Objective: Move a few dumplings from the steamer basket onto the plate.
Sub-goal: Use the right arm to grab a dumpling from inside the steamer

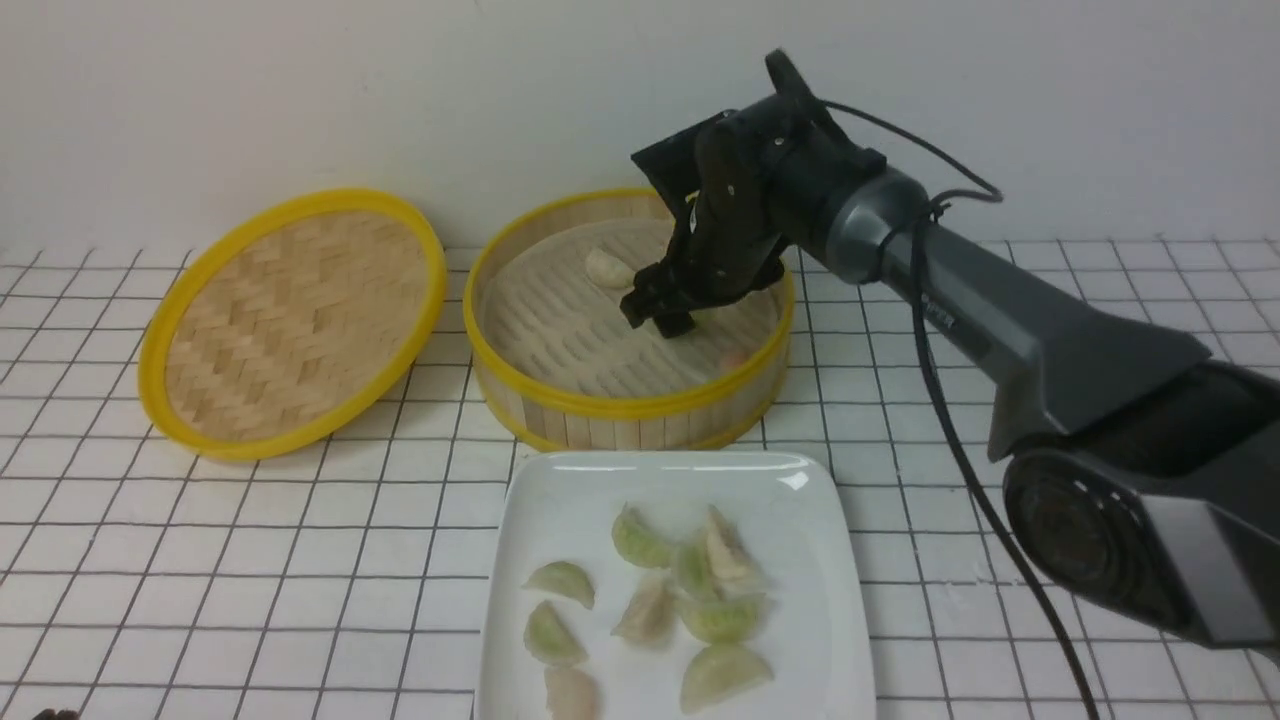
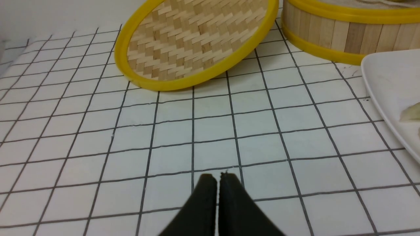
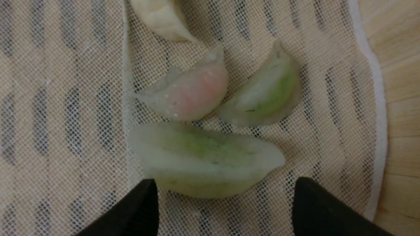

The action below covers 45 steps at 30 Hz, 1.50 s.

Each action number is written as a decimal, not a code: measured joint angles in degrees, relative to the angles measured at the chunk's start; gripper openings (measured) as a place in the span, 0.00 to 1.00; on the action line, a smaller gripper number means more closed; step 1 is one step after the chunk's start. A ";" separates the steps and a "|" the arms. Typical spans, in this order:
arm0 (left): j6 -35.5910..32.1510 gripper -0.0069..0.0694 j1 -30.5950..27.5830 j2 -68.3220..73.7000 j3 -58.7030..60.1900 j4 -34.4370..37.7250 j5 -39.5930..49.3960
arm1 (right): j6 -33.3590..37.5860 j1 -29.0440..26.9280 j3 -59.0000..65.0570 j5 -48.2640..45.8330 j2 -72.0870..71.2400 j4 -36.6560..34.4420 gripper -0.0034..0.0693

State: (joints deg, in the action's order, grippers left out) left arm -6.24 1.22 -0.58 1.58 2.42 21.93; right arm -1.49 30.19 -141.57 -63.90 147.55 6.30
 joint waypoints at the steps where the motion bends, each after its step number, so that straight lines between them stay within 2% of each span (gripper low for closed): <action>1: 0.00 0.08 0.00 0.00 0.00 0.00 0.00 | 0.51 0.00 -0.19 0.06 0.06 -0.06 0.73; 6: 0.00 0.08 0.00 0.00 0.00 0.00 0.00 | 2.06 0.00 -0.35 0.12 0.06 0.13 0.73; 11: 0.00 0.08 0.00 0.00 0.00 0.00 0.00 | 1.49 0.00 -1.58 -7.00 -0.31 0.19 0.73; 19: 0.00 0.08 0.00 0.00 0.00 0.00 0.00 | 1.18 0.00 0.32 -7.36 -1.66 -2.82 0.73; 25: 0.00 0.08 0.00 0.00 0.00 0.00 0.00 | -0.55 0.00 6.25 -6.97 -3.56 -1.38 0.73; 31: 0.00 0.08 0.00 0.00 0.00 0.00 0.00 | -1.03 0.00 6.52 -6.95 -3.93 -0.67 0.71; 35: 0.00 0.08 0.00 0.00 0.00 0.00 0.00 | -1.03 0.00 6.52 -6.39 -3.04 -0.61 0.61; 39: 0.00 0.08 0.00 0.00 0.00 0.00 0.00 | -1.03 0.00 6.52 -6.18 -2.86 -0.21 0.34; 40: 0.00 0.08 0.00 0.00 0.00 0.00 0.00 | -1.03 0.00 6.52 -6.37 -3.17 -0.14 0.31; 45: 0.00 0.08 0.00 0.00 0.00 0.00 0.00 | -1.49 0.00 6.69 -7.35 -6.31 -0.10 0.31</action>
State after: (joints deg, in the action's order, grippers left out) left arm -6.24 1.22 -0.58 1.58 2.42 21.93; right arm -2.98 30.19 -134.88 -71.25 141.24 6.20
